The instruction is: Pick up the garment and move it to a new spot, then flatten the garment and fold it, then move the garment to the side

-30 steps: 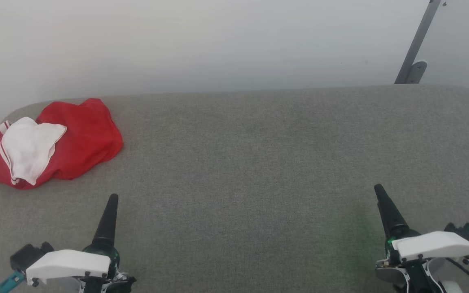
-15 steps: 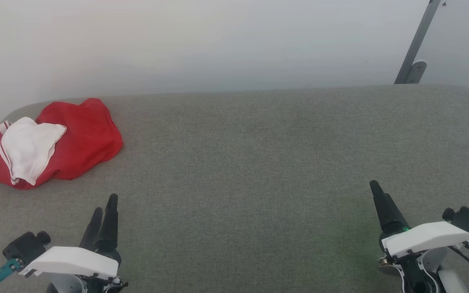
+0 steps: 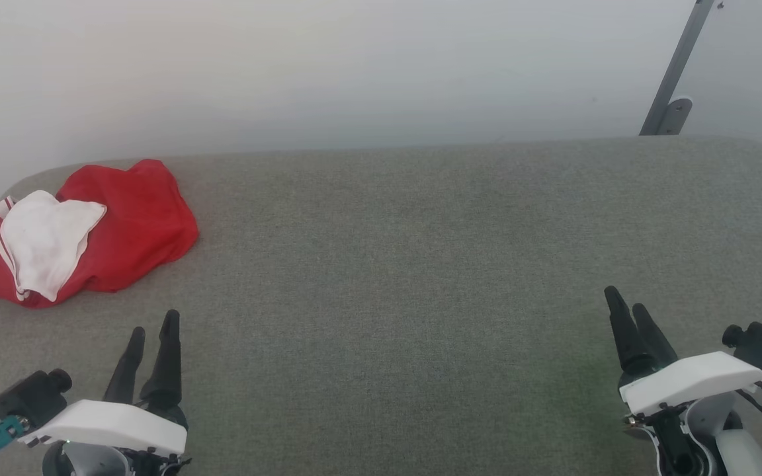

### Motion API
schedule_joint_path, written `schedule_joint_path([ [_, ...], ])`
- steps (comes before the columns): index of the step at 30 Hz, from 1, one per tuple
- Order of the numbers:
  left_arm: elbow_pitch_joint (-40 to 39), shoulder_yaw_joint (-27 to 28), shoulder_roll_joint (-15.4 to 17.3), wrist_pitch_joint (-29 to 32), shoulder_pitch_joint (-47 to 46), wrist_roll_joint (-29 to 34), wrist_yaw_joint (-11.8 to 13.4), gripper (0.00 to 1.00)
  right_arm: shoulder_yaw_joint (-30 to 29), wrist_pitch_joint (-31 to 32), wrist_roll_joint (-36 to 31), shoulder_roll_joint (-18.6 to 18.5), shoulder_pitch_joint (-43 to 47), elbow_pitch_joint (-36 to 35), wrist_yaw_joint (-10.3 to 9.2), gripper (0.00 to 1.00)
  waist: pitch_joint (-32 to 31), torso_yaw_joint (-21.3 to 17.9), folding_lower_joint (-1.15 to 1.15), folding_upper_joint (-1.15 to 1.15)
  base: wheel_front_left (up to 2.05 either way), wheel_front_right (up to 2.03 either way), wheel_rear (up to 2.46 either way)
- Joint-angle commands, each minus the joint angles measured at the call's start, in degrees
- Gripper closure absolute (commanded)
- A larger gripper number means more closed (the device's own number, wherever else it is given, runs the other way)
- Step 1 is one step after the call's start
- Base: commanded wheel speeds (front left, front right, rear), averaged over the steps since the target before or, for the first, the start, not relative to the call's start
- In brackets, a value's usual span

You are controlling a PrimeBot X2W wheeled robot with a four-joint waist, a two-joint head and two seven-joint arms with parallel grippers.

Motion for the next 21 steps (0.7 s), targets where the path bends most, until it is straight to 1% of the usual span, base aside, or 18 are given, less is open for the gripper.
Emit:
schedule_joint_path([
  [1, -0.87, 0.37, 0.43, -0.65, -1.32, 1.71, -0.46, 0.00, -0.07, -0.53, -1.61, -0.31, -1.34, -0.79, 0.01, 0.00, 0.00, -0.02, 0.00, 0.00, 0.00, 0.00, 0.00],
  [10, -1.52, 0.63, 0.72, -1.97, -0.87, 5.76, -1.16, 0.00, -0.63, -1.15, -6.43, -0.38, -1.34, -1.53, 0.01, 0.00, -0.01, -0.09, 0.00, 0.00, 0.00, 0.00, 0.00],
  [21, -2.50, 0.35, 1.27, -3.58, -0.08, 11.10, -1.38, 0.00, -1.28, -1.80, -13.19, -0.66, -1.24, -2.24, 0.01, 0.00, 0.05, -0.25, 0.00, 0.00, 0.00, 0.00, 0.00],
])
